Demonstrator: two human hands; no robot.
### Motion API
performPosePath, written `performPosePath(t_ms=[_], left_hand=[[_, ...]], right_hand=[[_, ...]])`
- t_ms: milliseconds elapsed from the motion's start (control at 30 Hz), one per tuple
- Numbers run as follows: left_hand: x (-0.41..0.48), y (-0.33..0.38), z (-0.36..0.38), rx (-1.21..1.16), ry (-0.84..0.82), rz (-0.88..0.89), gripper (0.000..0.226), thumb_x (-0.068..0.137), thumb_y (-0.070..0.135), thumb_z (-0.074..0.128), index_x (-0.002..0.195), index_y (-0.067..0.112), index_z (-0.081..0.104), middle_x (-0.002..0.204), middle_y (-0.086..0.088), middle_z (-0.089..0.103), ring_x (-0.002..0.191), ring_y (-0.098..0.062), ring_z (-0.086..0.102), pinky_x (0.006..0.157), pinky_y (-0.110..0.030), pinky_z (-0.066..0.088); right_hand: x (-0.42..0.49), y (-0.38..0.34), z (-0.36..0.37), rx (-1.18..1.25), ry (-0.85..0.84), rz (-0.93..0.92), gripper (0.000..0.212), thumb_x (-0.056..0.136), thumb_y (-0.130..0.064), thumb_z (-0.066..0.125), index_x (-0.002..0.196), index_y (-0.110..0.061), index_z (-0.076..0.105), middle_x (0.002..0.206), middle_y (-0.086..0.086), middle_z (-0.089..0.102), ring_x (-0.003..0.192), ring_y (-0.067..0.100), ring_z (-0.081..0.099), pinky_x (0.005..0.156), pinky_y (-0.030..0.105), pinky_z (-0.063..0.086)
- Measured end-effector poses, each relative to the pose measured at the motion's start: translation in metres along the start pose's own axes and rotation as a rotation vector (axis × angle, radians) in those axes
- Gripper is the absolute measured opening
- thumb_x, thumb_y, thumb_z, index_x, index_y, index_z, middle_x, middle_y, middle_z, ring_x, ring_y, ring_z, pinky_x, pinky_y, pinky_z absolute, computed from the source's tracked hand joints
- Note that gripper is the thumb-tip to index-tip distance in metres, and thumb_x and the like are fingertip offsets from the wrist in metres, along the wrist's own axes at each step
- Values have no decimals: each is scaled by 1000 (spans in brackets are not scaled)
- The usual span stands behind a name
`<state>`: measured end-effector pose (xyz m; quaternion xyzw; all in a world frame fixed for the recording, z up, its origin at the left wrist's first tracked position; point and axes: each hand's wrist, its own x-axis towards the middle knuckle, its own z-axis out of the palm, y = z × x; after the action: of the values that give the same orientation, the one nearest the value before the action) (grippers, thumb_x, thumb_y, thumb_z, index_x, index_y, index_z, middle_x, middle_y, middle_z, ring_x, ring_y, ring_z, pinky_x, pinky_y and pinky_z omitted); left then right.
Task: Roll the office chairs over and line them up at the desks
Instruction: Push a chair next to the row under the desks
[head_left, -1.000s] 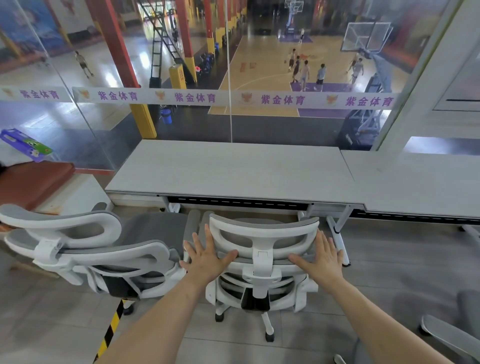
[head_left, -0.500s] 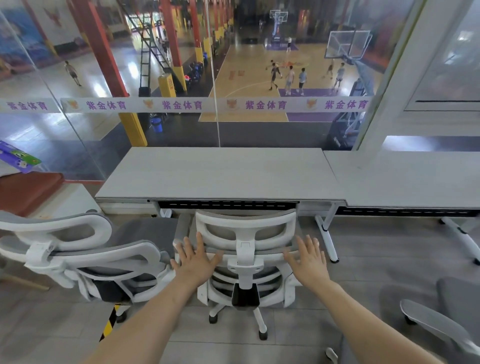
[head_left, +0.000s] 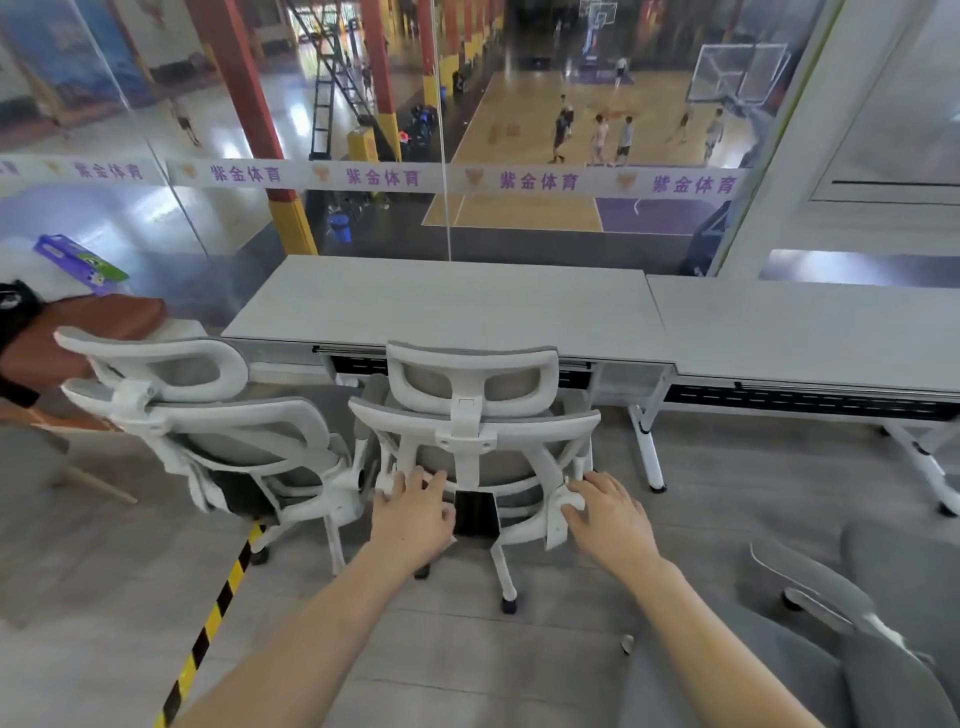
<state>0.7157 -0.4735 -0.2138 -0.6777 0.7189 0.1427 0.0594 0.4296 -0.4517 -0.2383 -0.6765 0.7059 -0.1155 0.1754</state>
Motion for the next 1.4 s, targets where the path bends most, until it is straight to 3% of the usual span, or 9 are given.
performPosePath(t_ms=[200, 533, 667, 933, 1300, 1400], left_hand=[[-83, 42, 2, -61, 119, 49, 61, 103, 49, 40, 161, 30, 27, 165, 0, 34, 152, -26, 28, 121, -54, 27], [-272, 117, 30, -99, 165, 152, 55, 107, 50, 35, 158, 31, 34, 161, 4, 39, 150, -21, 32, 120, -46, 25], [-348, 157, 71, -134, 135, 198, 56, 106, 52, 36, 159, 32, 33, 159, 6, 41, 149, -20, 33, 121, -49, 28], [-436, 268, 102, -97, 148, 307, 54, 107, 50, 35, 157, 29, 35, 159, 4, 41, 148, -21, 33, 119, -46, 30], [-450, 482, 130, -55, 175, 353, 56, 106, 53, 35, 158, 31, 33, 162, 3, 38, 152, -21, 29, 122, -50, 24], [-449, 550, 140, -118, 99, 320, 62, 103, 60, 37, 159, 31, 34, 164, 2, 37, 152, -21, 30, 122, -49, 26]], right_hand=[[-76, 21, -22, -11, 142, -63, 33, 99, -42, 57, 129, -31, 64, 136, -11, 56, 133, 18, 50, 101, 43, 45], [-270, 67, -60, -186, 207, -132, 41, 99, -48, 57, 136, -33, 61, 154, -4, 49, 148, 23, 38, 112, 46, 39], [-366, 104, -71, -233, 235, -97, 35, 93, -43, 69, 124, -27, 69, 144, 2, 60, 139, 28, 50, 102, 48, 48], [-501, 197, -117, -222, 305, 13, 35, 95, -42, 67, 127, -28, 68, 146, -1, 57, 140, 26, 49, 103, 48, 47], [-525, 407, -226, -260, 374, -87, 34, 95, -38, 65, 127, -28, 66, 143, -1, 58, 140, 27, 48, 103, 50, 49], [-506, 478, -272, -282, 300, -107, 40, 98, -45, 54, 136, -30, 61, 150, -4, 52, 147, 22, 38, 111, 49, 41]])
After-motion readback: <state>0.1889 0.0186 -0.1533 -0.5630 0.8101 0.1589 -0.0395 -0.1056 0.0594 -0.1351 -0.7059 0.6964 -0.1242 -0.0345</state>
